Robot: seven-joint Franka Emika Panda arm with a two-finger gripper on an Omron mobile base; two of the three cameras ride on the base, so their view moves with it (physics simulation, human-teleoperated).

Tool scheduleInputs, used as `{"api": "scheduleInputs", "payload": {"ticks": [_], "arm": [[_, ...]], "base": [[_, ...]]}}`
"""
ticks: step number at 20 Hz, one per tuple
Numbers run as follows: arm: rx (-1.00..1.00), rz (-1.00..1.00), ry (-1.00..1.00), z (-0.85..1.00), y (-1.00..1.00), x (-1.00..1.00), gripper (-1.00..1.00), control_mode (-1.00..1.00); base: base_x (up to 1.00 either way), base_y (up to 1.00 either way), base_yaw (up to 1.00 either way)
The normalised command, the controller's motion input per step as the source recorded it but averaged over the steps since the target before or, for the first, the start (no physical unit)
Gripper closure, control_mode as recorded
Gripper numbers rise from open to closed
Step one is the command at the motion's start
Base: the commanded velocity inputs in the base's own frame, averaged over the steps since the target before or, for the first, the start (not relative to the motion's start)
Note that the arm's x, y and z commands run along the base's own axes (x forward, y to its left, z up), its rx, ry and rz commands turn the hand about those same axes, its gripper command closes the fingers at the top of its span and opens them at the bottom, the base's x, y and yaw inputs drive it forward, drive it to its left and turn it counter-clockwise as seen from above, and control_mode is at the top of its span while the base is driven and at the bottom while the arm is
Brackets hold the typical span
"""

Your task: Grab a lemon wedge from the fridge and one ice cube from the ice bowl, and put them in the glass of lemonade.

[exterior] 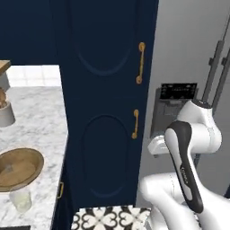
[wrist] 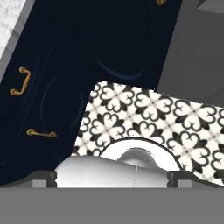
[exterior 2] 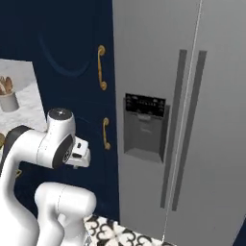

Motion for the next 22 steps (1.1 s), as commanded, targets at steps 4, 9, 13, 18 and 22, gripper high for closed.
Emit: {"api": "scheduleInputs", "payload": {"ticks": [4,9,13,18,22], "arm": [[0.0,0.0,0.0,0.0,0.0,0.0,-1.0,1.0],[0.0,0.0,0.0,0.0,0.0,0.0,-1.0,1.0],[0.0,0.0,0.0,0.0,0.0,0.0,-1.0,1.0],[0.0,0.0,0.0,0.0,0.0,0.0,-1.0,1.0],[0.0,0.0,0.0,0.0,0.0,0.0,-1.0,1.0]], "base": [[-0.42,-0.46,-0.65],[-0.26,-0.44,-0.49],[-0.28,-0.14,-0.01],[-0.01,-0.64,0.13],[0.03,-0.76,0.0]]}}
